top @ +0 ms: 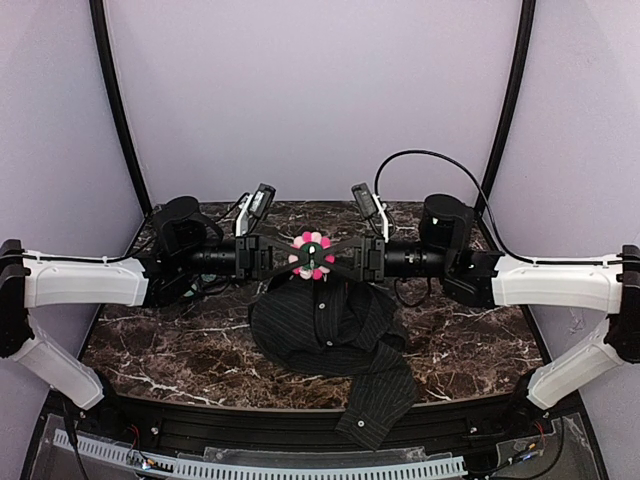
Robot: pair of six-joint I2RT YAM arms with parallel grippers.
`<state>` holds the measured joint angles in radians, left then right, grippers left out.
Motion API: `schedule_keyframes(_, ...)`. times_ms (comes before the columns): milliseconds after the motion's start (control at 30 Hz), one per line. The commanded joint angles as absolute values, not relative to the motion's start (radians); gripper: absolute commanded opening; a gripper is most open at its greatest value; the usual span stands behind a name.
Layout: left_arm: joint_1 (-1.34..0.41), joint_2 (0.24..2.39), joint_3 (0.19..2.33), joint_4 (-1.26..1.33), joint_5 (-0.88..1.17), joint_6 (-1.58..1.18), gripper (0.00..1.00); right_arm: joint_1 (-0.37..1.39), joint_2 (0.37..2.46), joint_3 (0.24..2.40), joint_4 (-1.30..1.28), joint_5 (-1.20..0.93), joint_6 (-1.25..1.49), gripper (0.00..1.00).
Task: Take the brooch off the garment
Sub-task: Pass from the left arm to the right
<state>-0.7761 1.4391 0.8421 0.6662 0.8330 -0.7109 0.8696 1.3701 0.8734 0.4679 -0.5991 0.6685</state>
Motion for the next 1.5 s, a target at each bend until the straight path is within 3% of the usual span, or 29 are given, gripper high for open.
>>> schedule_keyframes(0, -0.777, 1.440, 0.838, 0.672, 0.846, -0.698, 0.01, 0.864, 1.382, 0.871, 0.509, -0.632, 0.677, 0.33)
schedule_keyframes(333, -0.778, 1.444, 0.842, 0.670, 0.852, -0.699, 0.01, 0.864, 1.400, 0.874, 0.535, -0.651, 0.690, 0.24)
schedule_keyframes(767, -0.788, 1.445, 0.844, 0.663, 0.857, -0.691, 0.01, 0.864, 1.408, 0.881, 0.545, -0.656, 0.698, 0.24)
schedule_keyframes(1200, -0.792, 1.457, 0.857, 0.635, 0.860, -0.676, 0.01, 0.864, 1.419, 0.880, 0.545, -0.655, 0.700, 0.01)
schedule_keyframes(1367, -0.793, 1.460, 0.873, 0.558, 0.824, -0.642, 0.01, 0.864, 1.426, 0.884, 0.537, -0.650, 0.700, 0.00)
schedule_keyframes(1433, -0.793, 1.453, 0.884, 0.503, 0.789, -0.618, 0.04, 0.864, 1.424, 0.881, 0.537, -0.641, 0.701, 0.00)
schedule_keyframes(1467, -0.793, 1.450, 0.887, 0.477, 0.767, -0.611, 0.13, 0.864, 1.420, 0.879, 0.539, -0.630, 0.703, 0.00)
